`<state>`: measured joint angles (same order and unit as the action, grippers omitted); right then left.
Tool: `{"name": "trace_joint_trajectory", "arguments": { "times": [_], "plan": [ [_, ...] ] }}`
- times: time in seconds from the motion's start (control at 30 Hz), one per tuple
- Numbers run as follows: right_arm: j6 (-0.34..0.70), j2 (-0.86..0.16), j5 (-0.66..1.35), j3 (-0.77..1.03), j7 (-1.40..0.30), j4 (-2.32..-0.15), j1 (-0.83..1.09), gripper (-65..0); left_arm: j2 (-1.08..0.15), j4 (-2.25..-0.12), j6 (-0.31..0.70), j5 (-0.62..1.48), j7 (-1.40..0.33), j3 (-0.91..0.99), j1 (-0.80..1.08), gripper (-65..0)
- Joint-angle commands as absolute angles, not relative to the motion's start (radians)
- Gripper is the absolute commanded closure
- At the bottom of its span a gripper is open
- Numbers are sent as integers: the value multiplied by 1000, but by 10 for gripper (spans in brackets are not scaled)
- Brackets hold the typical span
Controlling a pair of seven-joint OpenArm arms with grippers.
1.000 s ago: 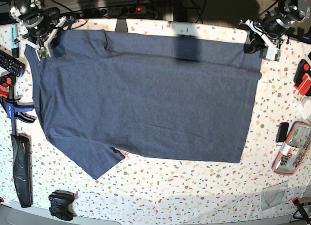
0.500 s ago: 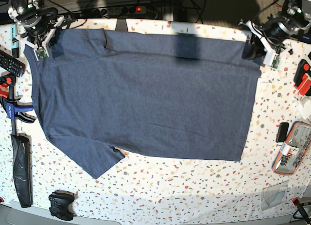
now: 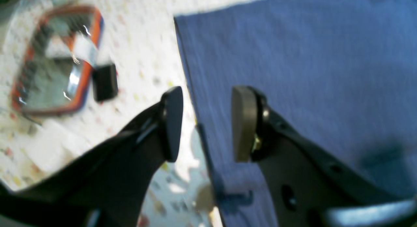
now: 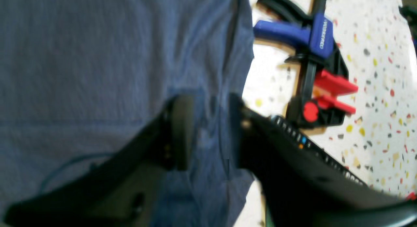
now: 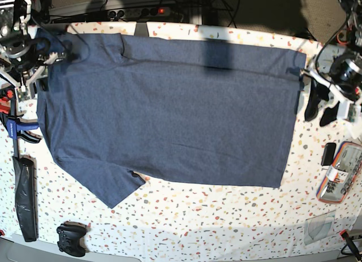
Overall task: Fold the T-shirt properly
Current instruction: 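Release the folded edge and lift both grippers away, then move both grippers to the hem corners of the shirt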
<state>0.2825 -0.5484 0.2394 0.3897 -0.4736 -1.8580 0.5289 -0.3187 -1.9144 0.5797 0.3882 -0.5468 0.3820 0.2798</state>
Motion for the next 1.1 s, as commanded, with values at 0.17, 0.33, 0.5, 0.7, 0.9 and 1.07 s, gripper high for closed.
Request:
{"name": "trace_joint_trajectory", "arguments": {
  "times": [0.17, 0.33, 0.5, 0.7, 0.9, 1.07],
  "plan": [
    [378, -565, 248, 391, -480, -1874, 439, -316, -336, -1685, 573, 402, -532, 272, 23, -241],
    [378, -565, 339, 390, -700, -1874, 369, -316, -335, -1298, 573, 401, -531, 122, -266, -241],
    [378, -564, 352, 390, -746, -1874, 352, -316, -332, -881, 573, 403, -526, 25, -558, -241],
    [378, -557, 353, 390, -757, -1874, 352, -316, -330, -390, 577, 367, -362, 6, -811, -241],
    [378, -557, 353, 390, -769, -1874, 352, -316, -327, -116, 614, 304, -207, 6, -900, -241],
    [378, -557, 353, 390, -776, -1874, 352, -316, -290, -108, 617, 303, -212, 6, -870, -218]
  ]
}}
